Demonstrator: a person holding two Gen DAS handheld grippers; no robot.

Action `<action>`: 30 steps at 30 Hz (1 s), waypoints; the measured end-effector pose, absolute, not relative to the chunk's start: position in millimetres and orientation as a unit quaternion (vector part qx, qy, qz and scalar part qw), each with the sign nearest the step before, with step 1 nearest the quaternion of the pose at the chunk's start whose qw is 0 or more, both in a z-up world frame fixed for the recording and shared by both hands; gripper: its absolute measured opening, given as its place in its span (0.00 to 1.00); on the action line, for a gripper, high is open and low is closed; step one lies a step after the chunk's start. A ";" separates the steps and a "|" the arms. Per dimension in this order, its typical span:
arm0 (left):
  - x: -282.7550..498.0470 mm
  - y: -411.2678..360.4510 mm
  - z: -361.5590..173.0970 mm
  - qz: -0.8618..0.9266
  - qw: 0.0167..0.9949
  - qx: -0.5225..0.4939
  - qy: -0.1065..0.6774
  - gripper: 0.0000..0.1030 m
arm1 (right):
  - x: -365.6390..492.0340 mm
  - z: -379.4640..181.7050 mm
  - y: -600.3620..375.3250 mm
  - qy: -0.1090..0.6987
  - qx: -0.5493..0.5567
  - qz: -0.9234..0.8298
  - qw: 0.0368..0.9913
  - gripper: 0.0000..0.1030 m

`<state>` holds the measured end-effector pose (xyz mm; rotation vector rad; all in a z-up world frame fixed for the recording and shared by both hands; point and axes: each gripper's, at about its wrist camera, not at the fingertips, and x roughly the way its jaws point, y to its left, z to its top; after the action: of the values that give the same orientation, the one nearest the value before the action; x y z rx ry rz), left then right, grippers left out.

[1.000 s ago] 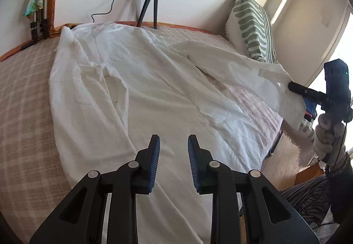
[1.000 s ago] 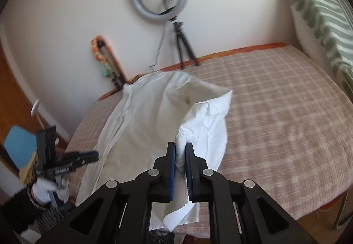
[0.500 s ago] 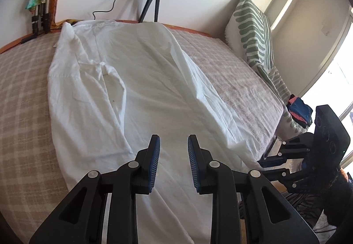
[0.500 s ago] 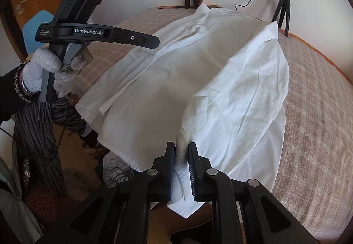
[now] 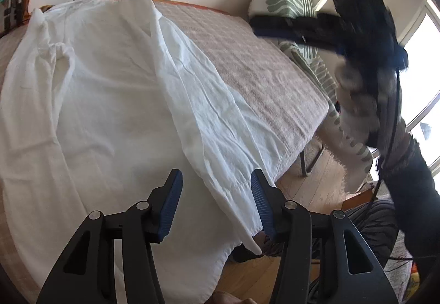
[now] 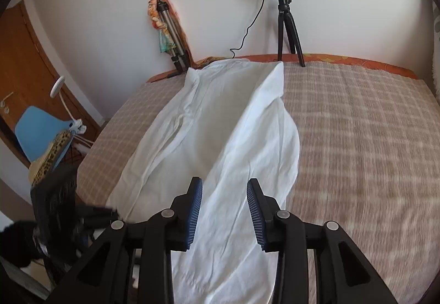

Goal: Fold small clothes

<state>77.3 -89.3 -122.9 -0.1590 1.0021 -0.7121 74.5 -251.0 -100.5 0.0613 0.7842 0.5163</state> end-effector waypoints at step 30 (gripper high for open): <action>64.6 -74.7 -158.4 -0.353 0.795 -0.165 0.465 0.03 | 305.8 -105.8 -159.8 0.426 -0.037 0.174 0.887 0.00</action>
<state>64.6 -74.7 -158.4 -0.3550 0.9988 -0.7593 305.8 -159.8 -105.8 -0.0777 0.8864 0.3614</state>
